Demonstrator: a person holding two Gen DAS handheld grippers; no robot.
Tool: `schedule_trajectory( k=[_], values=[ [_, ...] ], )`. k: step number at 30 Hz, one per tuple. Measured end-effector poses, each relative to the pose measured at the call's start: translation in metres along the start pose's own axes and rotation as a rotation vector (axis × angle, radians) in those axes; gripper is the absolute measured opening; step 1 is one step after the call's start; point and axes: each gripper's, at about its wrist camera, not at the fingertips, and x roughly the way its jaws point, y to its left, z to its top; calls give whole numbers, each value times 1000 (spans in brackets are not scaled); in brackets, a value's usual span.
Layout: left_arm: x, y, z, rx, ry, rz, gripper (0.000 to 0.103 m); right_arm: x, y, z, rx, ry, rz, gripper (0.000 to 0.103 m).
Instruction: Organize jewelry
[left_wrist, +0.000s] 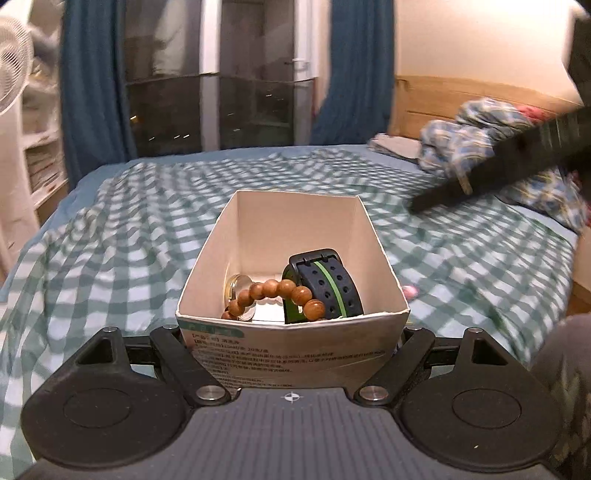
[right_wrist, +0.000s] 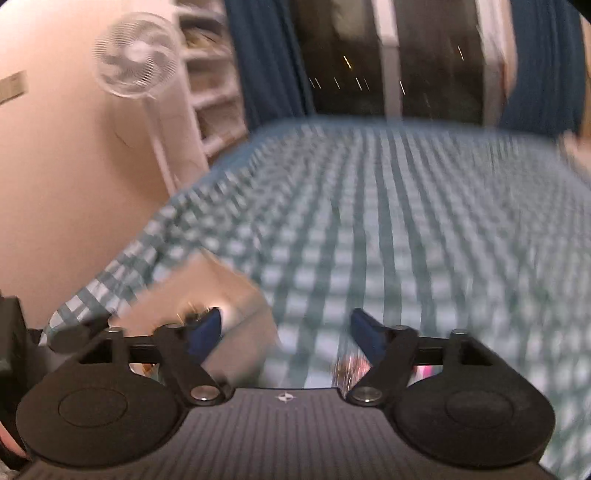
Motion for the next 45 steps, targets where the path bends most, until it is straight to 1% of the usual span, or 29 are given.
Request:
schedule_trajectory(
  k=[2,5,9,11,15,17,21,23,28,31,38,42,45],
  values=[
    [6,8,-2,-38,16,32,57,18,-13,-16,18,41,-43,103],
    [16,20,-4,-92,35,77,57,44,-26,-36,-6,88,-100,103],
    [30,31,-3,-118,59,95,57,71,-44,-57,14,137,-101,103],
    [36,34,-4,-120,69,109,57,80,-50,-61,26,145,-85,103],
    [46,38,-8,-126,101,116,57,101,-47,-60,-9,157,-74,103],
    [52,38,-11,-123,113,109,57,110,-47,-58,-22,160,-88,103],
    [60,34,-14,-96,131,90,57,125,-56,-57,2,166,-113,103],
    [63,33,-16,-91,138,76,57,128,-59,-57,10,162,-113,103],
    [66,30,-17,-85,142,56,57,122,-63,-54,52,142,-83,103],
    [66,28,-16,-88,146,41,57,111,-59,-47,29,121,-79,103],
    [59,21,-13,-71,128,27,57,70,-47,-20,17,62,-49,103],
    [54,12,-12,-38,117,16,57,44,-35,1,21,19,-27,103],
    [50,4,-10,-5,99,10,57,23,-20,18,8,-16,6,103]
  ],
)
